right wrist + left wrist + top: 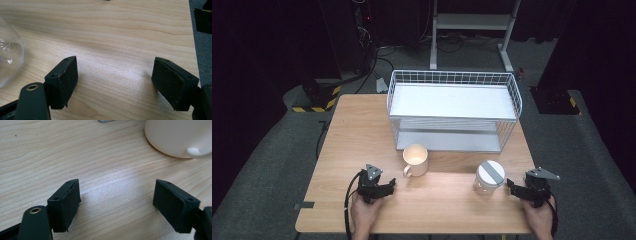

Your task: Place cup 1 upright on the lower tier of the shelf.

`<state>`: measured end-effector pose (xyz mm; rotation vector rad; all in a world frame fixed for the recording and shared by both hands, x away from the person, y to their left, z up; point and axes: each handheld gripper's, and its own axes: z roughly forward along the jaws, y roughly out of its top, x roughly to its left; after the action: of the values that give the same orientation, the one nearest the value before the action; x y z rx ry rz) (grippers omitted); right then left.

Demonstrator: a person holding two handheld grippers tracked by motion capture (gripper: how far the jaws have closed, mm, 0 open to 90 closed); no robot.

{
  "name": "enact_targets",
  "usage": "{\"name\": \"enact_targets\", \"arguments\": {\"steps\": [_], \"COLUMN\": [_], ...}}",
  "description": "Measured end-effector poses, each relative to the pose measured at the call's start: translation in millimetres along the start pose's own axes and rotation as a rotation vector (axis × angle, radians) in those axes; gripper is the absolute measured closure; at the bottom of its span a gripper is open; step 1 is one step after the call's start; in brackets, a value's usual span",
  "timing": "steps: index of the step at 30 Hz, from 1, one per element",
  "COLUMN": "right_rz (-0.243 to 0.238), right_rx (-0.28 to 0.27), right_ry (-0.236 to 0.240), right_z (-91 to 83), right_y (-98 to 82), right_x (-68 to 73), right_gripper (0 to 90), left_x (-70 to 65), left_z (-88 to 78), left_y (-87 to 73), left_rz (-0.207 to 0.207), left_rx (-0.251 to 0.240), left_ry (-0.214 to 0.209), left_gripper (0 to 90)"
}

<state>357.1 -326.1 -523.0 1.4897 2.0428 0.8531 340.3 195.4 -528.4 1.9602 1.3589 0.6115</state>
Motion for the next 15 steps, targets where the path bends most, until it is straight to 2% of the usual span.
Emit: {"name": "enact_targets", "arguments": {"steps": [15], "right_rz": [0.002], "right_rx": [0.001], "right_ry": [0.001], "right_z": [0.0], "right_y": [0.1], "right_x": [-0.1], "right_gripper": [21.2], "left_x": [0.1], "left_z": [0.0], "left_y": [-0.1], "left_rz": [-0.008], "left_rx": [-0.001], "left_ry": [0.004], "left_gripper": [22.1]}}
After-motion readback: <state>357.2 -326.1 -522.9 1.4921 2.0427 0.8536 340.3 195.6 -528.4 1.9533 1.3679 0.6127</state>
